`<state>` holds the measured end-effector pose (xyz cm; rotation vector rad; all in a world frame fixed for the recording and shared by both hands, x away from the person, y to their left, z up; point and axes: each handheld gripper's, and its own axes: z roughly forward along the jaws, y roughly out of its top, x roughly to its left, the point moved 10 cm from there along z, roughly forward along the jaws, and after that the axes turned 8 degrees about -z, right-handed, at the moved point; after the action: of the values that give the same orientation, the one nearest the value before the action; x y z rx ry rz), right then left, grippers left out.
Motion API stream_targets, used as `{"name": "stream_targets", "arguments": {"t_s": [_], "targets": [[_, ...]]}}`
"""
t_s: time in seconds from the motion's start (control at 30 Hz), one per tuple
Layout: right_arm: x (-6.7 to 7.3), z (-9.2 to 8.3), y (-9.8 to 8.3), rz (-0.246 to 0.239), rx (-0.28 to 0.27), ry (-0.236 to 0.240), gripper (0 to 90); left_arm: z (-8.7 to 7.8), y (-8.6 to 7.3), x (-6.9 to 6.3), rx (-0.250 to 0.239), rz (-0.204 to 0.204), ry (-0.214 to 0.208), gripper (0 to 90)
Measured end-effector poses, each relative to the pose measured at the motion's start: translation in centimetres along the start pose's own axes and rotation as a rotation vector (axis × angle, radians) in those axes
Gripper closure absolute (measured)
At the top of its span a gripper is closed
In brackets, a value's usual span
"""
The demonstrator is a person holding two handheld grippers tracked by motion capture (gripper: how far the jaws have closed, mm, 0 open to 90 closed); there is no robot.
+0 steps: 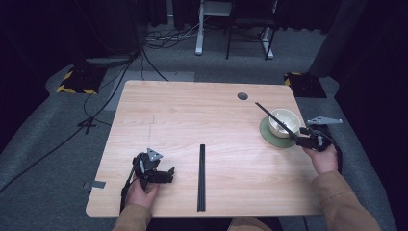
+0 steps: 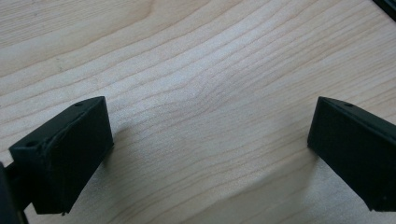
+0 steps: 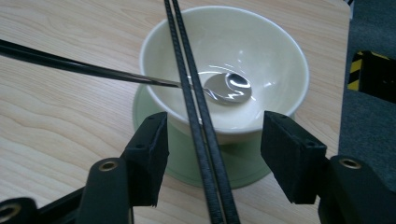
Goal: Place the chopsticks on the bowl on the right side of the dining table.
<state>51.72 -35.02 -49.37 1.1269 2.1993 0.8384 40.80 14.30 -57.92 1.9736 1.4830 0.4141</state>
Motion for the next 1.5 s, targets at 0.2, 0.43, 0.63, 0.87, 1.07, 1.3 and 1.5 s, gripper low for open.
{"name": "stream_targets", "arguments": {"t_s": [0.2, 0.43, 0.63, 0.87, 1.07, 1.3, 1.5], "targets": [[-1.6, 0.2, -0.7, 0.029, 0.016, -0.028, 42.3, 0.0, 0.0, 0.0, 0.0, 0.0, 0.0, 0.3], [-4.4, 0.6, -0.9, 0.066, 0.036, -0.092, 42.9, -0.1, -0.2, 0.0, 0.008, 0.003, 0.001, 0.3], [-5.3, 0.5, 0.3, 0.068, 0.018, -0.112, 42.9, -0.2, -0.3, 0.0, 0.005, 0.003, -0.002, 0.3], [-4.4, 0.9, 3.0, 0.035, -0.011, -0.11, 43.1, -0.3, -0.3, 0.0, 0.005, 0.001, -0.001, 0.3], [-3.5, 3.4, 5.9, 0.03, -0.004, -0.121, 42.5, -0.3, -0.3, 0.0, 0.003, 0.005, 0.002, 0.3], [-3.5, 5.7, 6.6, 0.02, 0.037, -0.138, 42.6, -0.4, -0.5, -0.1, 0.007, 0.0, -0.002, 0.3], [-3.0, 7.0, 6.2, -0.009, 0.082, -0.123, 42.8, -0.5, -0.6, 0.0, 0.001, -0.001, 0.002, 0.3]]}}
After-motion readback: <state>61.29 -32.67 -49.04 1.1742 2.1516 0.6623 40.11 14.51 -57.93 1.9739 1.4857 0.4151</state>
